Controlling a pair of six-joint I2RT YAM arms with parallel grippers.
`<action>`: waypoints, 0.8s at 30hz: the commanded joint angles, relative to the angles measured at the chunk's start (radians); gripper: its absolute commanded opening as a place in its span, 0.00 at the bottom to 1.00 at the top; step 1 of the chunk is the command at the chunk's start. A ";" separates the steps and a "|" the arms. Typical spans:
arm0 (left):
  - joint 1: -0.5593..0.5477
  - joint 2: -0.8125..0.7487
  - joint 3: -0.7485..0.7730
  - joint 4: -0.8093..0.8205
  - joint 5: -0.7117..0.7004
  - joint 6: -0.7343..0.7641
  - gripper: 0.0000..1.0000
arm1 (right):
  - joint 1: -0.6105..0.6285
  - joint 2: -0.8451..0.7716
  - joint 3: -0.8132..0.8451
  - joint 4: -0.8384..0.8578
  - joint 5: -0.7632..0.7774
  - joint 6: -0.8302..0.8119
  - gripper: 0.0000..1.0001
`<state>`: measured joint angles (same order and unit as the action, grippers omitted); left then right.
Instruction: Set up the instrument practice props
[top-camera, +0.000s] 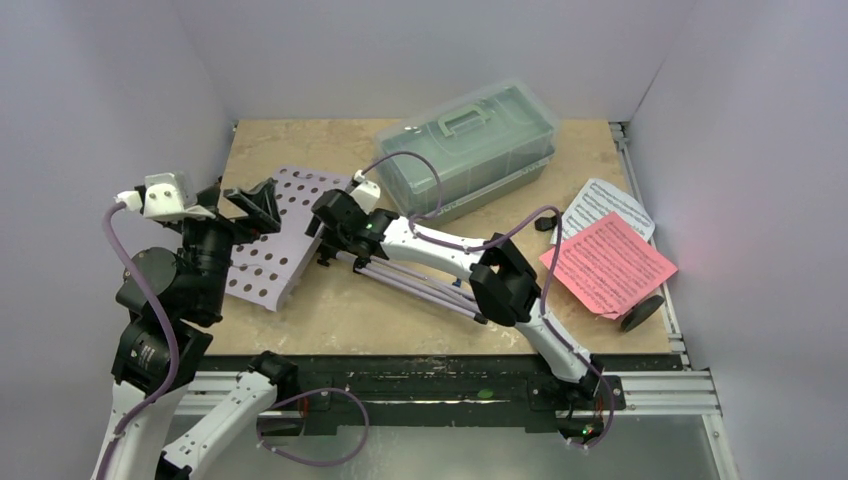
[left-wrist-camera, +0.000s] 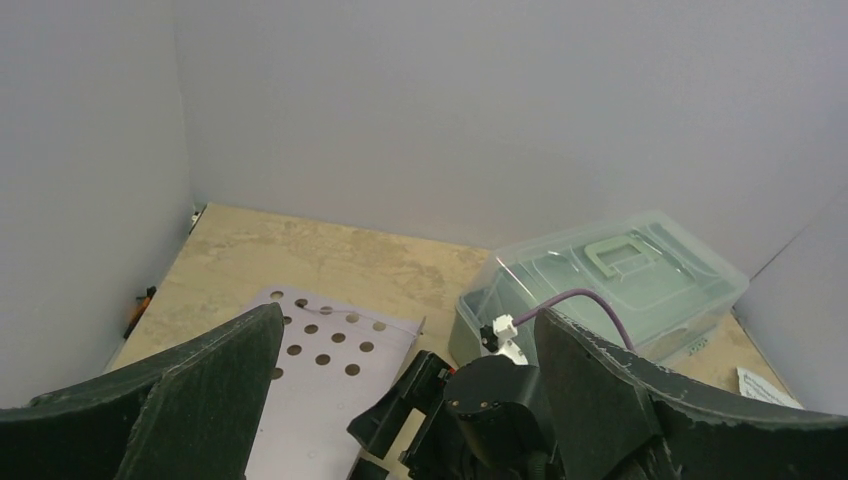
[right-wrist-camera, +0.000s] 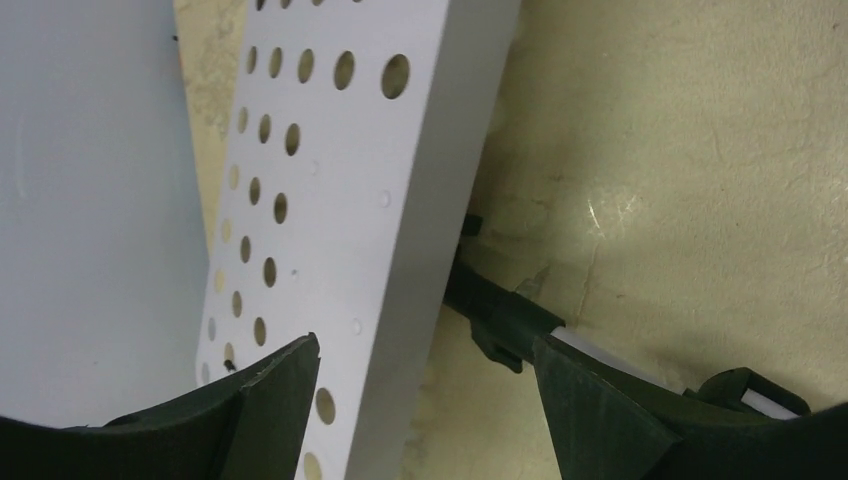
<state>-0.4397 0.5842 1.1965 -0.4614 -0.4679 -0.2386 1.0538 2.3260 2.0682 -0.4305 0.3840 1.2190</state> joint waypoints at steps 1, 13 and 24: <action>0.002 -0.015 -0.012 -0.015 0.041 0.044 0.96 | 0.007 0.028 0.068 -0.012 0.037 0.063 0.80; 0.002 -0.056 -0.023 -0.023 0.041 0.067 0.96 | 0.007 0.117 0.095 0.064 -0.019 0.180 0.59; 0.002 -0.052 0.023 -0.042 0.041 0.083 0.96 | 0.007 0.104 0.054 0.182 -0.090 0.280 0.43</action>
<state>-0.4397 0.5278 1.1809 -0.5011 -0.4370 -0.1852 1.0603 2.4683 2.1338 -0.3340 0.3111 1.4349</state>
